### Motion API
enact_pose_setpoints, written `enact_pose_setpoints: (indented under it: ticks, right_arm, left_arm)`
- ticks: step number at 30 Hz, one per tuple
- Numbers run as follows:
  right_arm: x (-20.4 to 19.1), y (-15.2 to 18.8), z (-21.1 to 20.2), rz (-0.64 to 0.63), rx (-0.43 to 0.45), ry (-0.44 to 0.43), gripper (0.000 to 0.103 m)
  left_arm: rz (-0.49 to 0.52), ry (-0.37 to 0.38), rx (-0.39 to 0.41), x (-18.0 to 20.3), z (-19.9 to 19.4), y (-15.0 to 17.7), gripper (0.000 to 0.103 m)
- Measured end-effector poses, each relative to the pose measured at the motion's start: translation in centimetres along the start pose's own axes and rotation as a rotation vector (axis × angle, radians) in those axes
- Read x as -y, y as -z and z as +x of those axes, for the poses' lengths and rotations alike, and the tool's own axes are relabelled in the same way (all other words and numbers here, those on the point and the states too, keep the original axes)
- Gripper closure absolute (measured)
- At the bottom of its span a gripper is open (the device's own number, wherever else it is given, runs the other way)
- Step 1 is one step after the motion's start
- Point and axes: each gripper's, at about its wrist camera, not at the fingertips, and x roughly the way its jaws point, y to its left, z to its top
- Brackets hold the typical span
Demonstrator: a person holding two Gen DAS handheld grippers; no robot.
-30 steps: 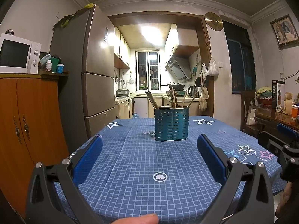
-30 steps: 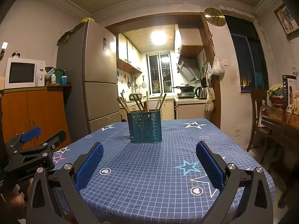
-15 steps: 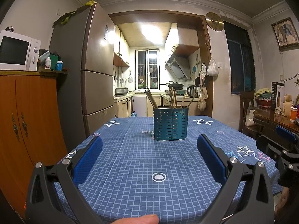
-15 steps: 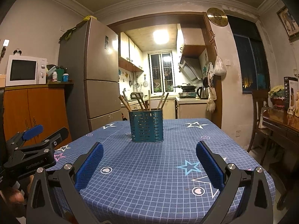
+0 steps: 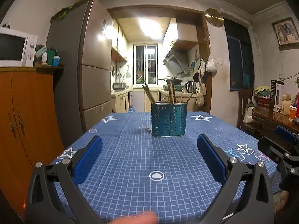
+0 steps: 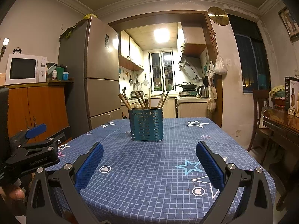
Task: Organize utensils
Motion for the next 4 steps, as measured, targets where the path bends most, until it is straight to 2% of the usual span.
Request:
enact_pose_setpoints:
  ticks: [4]
  right_arm:
    - [0.22, -0.11, 0.2, -0.001, 0.0, 0.007, 0.004]
  left_arm:
    - [-0.005, -0.007, -0.003, -0.1, 0.12, 0.02, 0.005]
